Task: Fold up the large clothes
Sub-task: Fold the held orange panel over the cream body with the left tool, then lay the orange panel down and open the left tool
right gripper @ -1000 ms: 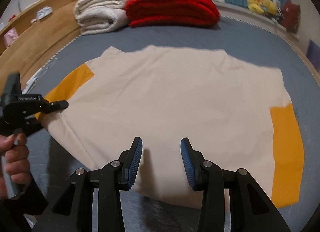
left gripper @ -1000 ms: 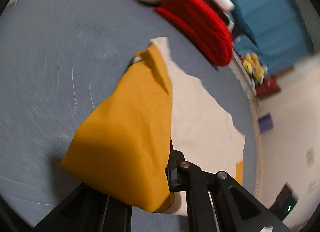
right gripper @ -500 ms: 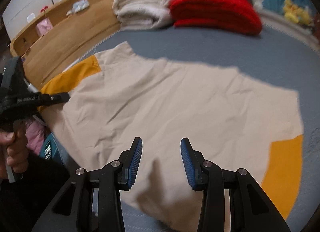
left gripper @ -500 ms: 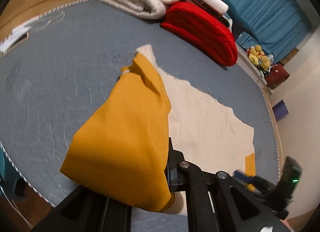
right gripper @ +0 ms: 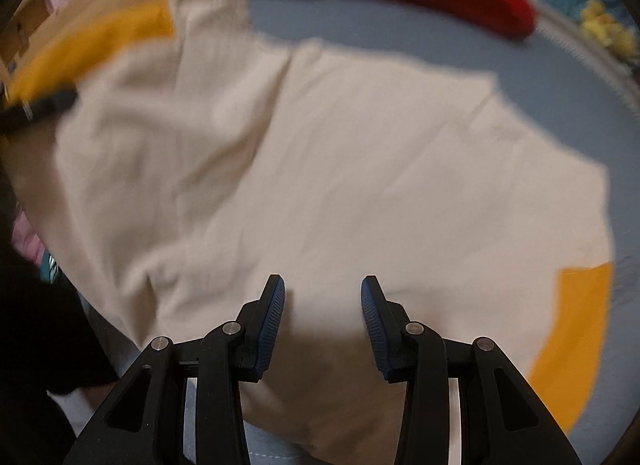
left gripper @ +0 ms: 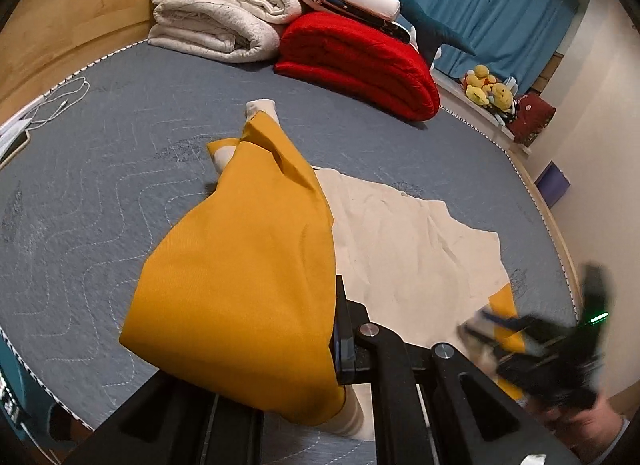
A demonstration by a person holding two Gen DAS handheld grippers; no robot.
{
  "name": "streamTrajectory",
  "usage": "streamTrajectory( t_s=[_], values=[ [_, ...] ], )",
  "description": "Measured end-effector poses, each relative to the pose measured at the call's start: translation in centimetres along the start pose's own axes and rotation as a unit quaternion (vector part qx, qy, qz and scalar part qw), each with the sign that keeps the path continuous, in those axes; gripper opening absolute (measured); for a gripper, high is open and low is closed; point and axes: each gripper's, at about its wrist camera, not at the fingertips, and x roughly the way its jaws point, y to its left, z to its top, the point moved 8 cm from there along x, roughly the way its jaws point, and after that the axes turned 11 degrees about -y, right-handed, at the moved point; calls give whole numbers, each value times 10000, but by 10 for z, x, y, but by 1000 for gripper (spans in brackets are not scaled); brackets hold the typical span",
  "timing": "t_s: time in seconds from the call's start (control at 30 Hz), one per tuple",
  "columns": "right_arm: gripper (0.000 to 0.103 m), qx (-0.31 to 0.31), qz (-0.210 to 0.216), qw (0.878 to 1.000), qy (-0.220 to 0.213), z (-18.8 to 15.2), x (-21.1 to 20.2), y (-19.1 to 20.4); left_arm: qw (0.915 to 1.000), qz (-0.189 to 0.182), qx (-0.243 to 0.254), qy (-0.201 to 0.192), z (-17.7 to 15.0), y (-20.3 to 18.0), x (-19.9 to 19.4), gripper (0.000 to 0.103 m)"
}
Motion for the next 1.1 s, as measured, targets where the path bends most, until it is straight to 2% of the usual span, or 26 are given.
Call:
streamTrajectory(
  t_s=[0.1, 0.2, 0.27, 0.33, 0.43, 0.53, 0.63, 0.8, 0.87, 1.0, 1.03, 1.1],
  values=[
    [41, -130, -395, 9963, -746, 32, -51, -26, 9999, -76, 45, -58, 1, -9, -2, 9],
    [41, -372, -836, 9850, -1463, 62, -113, -46, 9996, -168, 172, -116, 1, -24, -2, 9],
    [41, -404, -1097, 9758, -1846, 65, -156, -65, 9990, -255, 333, -172, 0, -39, -1, 9],
    [41, -254, -1292, 9702, -2032, 61, -182, -85, 9980, -328, 489, -211, -2, -53, 0, 9],
    [42, 173, -1625, 9620, -2186, 37, -208, -113, 9952, -505, 808, -240, -9, -83, 4, 9],
    [41, 747, -1797, 9651, -1750, 7, -210, -141, 9909, -734, 1103, -228, -20, -115, 9, 9],
    [42, 1213, -1869, 9578, -1817, -8, -229, -164, 9841, -984, 1465, -203, -33, -150, 14, 8],
    [42, 1453, -2038, 9551, -1587, -35, -240, -188, 9626, -1510, 2249, 61, -73, -211, 23, 8],
    [42, 1438, -2078, 9545, -1585, -35, -239, -189, 9502, -1761, 2544, 372, -97, -232, 29, 8],
    [42, 1498, -2051, 9549, -1539, -36, -232, -192, 9239, -2058, 2889, 1431, -153, -254, 50, 13],
    [41, 1506, -2029, 9556, -1512, -36, -228, -192, 9178, -2078, 2939, 1674, -164, -256, 54, 19],
    [42, 1518, -1956, 9580, -1445, -31, -217, -187, 9103, -2154, 3012, 1848, -173, -260, 53, 27]
  ],
)
